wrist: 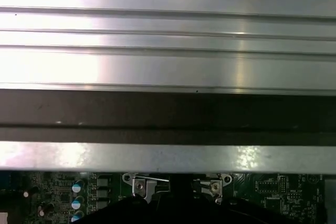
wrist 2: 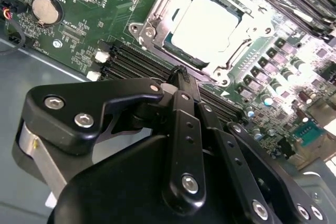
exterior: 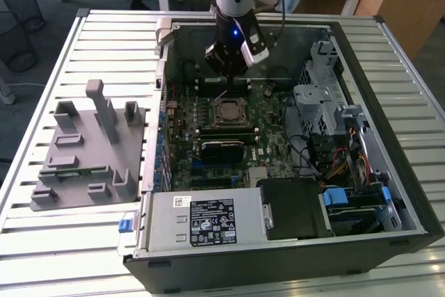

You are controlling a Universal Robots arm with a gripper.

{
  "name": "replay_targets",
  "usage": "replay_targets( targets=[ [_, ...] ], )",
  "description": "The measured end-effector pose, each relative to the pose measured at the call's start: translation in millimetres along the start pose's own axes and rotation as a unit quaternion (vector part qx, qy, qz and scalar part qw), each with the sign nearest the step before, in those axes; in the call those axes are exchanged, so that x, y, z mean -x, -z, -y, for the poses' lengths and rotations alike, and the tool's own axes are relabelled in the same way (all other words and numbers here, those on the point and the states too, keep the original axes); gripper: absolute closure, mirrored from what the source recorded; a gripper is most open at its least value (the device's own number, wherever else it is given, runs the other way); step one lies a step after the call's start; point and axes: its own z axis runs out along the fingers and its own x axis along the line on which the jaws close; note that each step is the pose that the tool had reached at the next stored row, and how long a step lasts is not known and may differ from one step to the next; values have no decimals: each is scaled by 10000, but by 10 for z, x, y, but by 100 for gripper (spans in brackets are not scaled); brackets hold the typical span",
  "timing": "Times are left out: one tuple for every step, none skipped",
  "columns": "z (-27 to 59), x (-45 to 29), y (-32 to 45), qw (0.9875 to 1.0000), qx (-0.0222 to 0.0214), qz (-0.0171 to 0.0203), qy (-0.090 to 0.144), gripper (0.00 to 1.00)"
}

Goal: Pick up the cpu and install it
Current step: 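Install the first cpu locking lever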

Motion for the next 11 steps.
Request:
replay_targets(
  targets=[
    [0, 9, -11, 10000, 0, -2, 0, 89],
    [0, 19, -23, 10000, 0, -6, 0, 89],
    [0, 30, -36, 10000, 0, -10, 0, 89],
    [0, 45, -49, 10000, 0, -15, -1, 89],
    [0, 56, -59, 10000, 0, -20, -1, 89],
    [0, 68, -70, 10000, 0, -26, -1, 89],
    [0, 79, -80, 10000, 0, -34, -1, 89],
    [0, 90, -90, 10000, 0, -42, -1, 89],
    [-1, 100, -100, 10000, 0, -51, -2, 89],
    [-2, 108, -110, 10000, 0, -59, -2, 89],
    [-2, 114, -120, 10000, 0, -66, -2, 89]
  ],
)
